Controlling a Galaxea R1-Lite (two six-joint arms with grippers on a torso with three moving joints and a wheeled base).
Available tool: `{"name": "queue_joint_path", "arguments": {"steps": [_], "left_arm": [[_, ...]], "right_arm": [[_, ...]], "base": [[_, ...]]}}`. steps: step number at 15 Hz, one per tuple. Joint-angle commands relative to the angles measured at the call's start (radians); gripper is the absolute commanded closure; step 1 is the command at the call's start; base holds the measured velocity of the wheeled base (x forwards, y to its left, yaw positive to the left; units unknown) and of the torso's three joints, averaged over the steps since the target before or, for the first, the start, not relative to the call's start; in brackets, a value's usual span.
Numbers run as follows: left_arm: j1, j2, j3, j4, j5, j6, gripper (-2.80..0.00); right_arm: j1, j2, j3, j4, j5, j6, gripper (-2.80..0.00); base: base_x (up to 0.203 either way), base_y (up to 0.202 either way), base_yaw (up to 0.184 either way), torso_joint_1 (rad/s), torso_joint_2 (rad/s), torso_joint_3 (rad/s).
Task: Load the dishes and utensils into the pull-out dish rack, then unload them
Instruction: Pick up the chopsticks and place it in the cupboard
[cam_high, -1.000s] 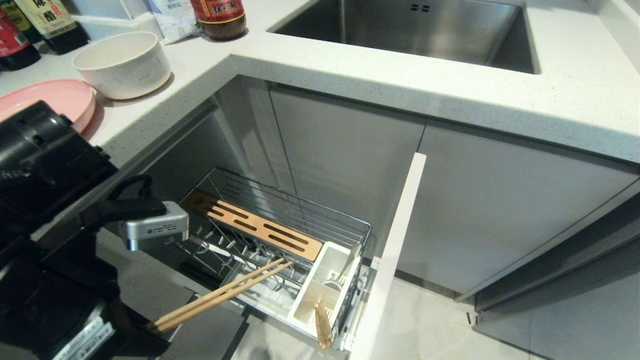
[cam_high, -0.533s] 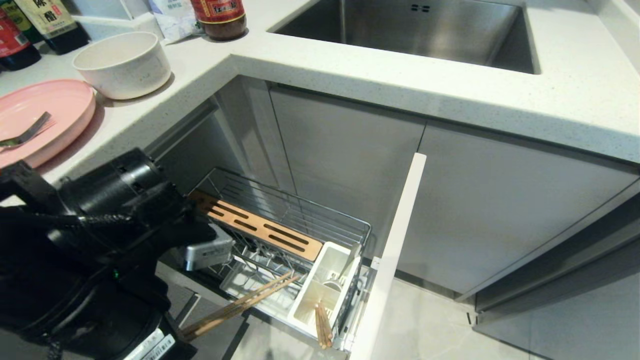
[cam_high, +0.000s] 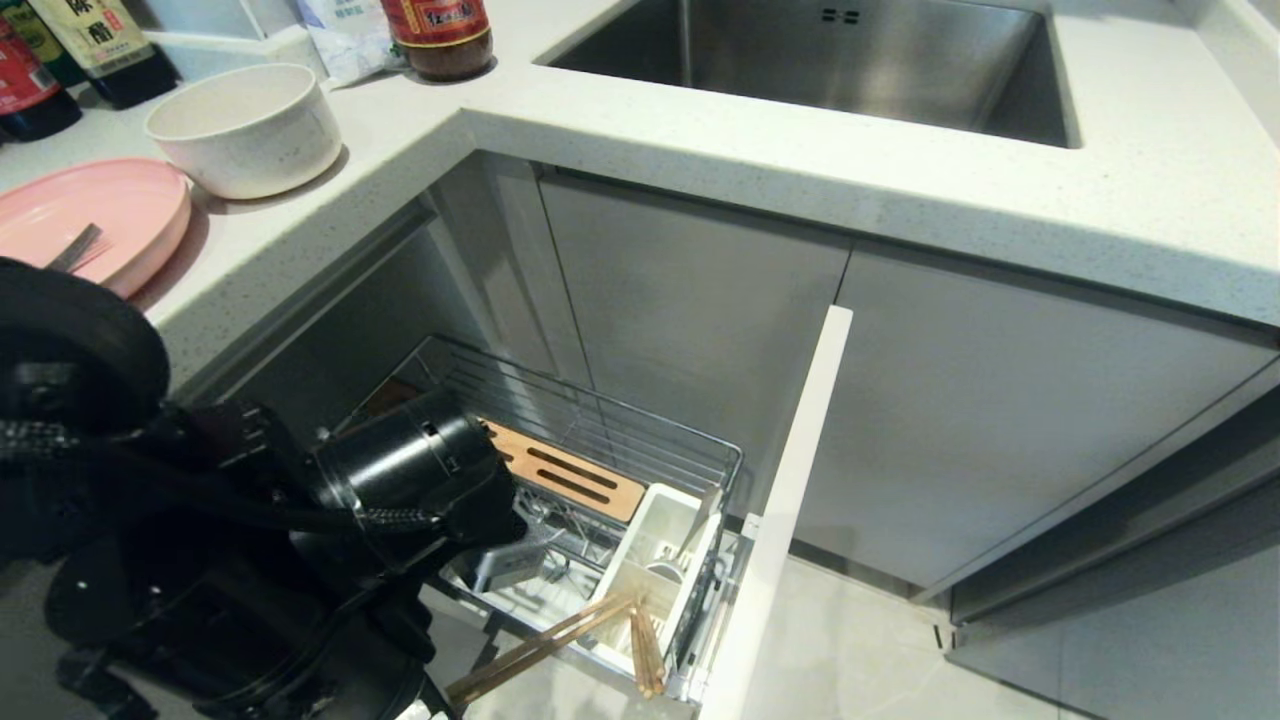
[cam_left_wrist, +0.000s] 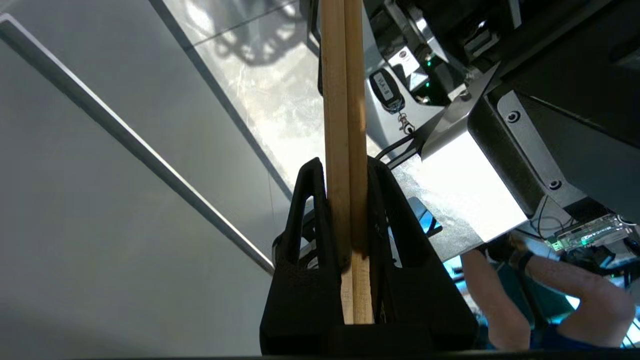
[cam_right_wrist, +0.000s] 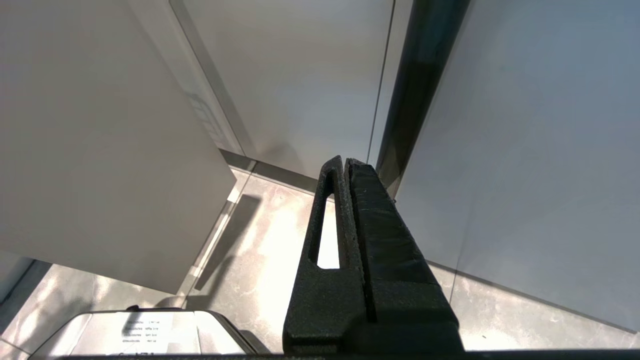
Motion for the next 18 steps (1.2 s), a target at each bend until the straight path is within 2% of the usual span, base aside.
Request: {"name": "queue_joint_path", "arguments": {"steps": [1, 11, 18], "left_arm": [[-0.002, 0.038, 0.002, 0.004, 0.001, -0.002, 0.0], [-0.002, 0.187, -0.022, -0.098, 0.013, 0.004, 0.0], [0.0, 0.283, -0.067, -0.101, 0.037, 0.004, 0.0]], "right_arm": [[0.0, 0.001, 0.0, 0.0, 0.0, -0.001, 0.0], [0.0, 0.001, 0.0, 0.0, 0.0, -0.001, 0.0], [0.0, 0.001, 0.0, 0.0, 0.0, 0.0, 0.0]], "base": [[0.0, 0.0, 0.0, 0.0, 0.0, 0.0], [0.0, 0.0, 0.0, 0.0, 0.0, 0.0], [0.0, 0.0, 0.0, 0.0, 0.0, 0.0]]}}
